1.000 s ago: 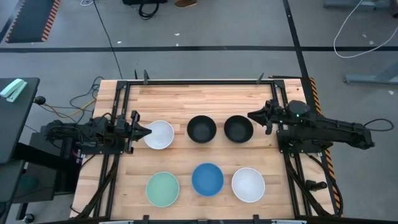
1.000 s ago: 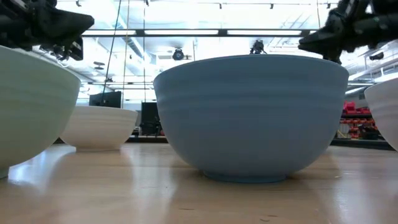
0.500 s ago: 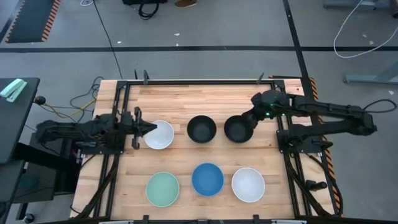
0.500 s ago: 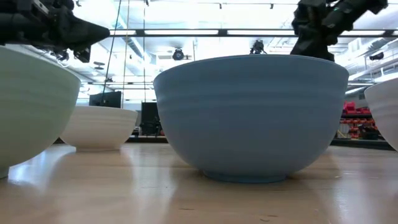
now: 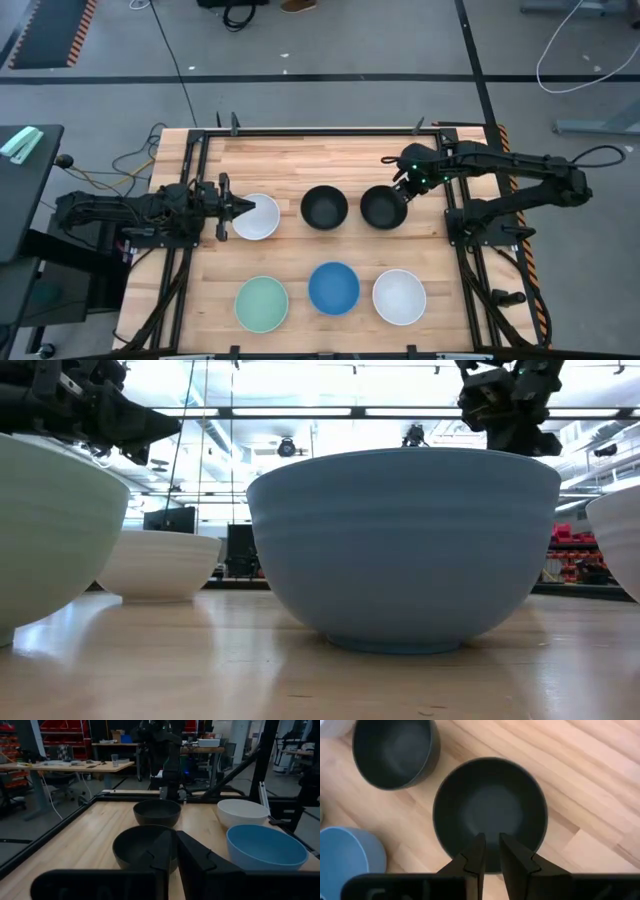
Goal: Nest bowls inside each other
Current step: Stack the right black bowl on the right white bowl
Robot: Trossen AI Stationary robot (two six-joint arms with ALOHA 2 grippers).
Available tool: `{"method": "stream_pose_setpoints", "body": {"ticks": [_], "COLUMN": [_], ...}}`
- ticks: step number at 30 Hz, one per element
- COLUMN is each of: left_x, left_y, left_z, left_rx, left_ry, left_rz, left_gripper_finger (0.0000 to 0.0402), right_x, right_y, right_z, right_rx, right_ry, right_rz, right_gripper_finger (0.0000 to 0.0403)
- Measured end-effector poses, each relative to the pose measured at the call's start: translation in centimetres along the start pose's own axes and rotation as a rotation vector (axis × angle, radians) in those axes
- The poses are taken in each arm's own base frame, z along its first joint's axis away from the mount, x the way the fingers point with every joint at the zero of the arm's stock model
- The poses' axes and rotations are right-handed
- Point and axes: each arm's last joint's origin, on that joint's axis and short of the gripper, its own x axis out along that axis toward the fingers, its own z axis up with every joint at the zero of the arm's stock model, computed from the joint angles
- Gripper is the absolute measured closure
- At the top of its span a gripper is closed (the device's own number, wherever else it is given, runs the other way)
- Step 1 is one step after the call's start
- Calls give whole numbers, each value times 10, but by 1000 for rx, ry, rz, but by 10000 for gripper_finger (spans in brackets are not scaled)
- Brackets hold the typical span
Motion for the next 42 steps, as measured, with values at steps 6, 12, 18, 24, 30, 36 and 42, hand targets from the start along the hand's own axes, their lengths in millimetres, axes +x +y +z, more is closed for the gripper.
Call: {"method": "stream_pose_setpoints", "body": {"ticks": [6, 12, 18, 24, 30, 36, 42], "left_x": [0, 0, 0, 0, 0, 0, 0], "left_y": [0, 0, 0, 0, 0, 0, 0], "left_z": [0, 0, 0, 0, 0, 0, 0], "left_rx": [2, -3, -9, -15, -35, -36, -36], "left_ry": [0, -2, -2, -1, 0, 1, 1], "left_rz": [0, 0, 0, 0, 0, 0, 0], "left_gripper_finger": [366, 359, 362, 359, 356, 360, 356], "right_x": [6, 16, 35, 56, 68, 80, 94], "right_y": [4, 7, 10, 3, -12, -29, -29], "right_z": [-7, -9, -2, 11, 34, 48, 54], "right_rx": [11, -7, -11, -15, -1, 15, -5], "right_ry": [84, 129, 179, 236, 220, 247, 280], "right_rz": [-61, -120, -191, -257, -261, -291, -254], "right_gripper_finger": [341, 341, 341, 341, 341, 341, 341]}}
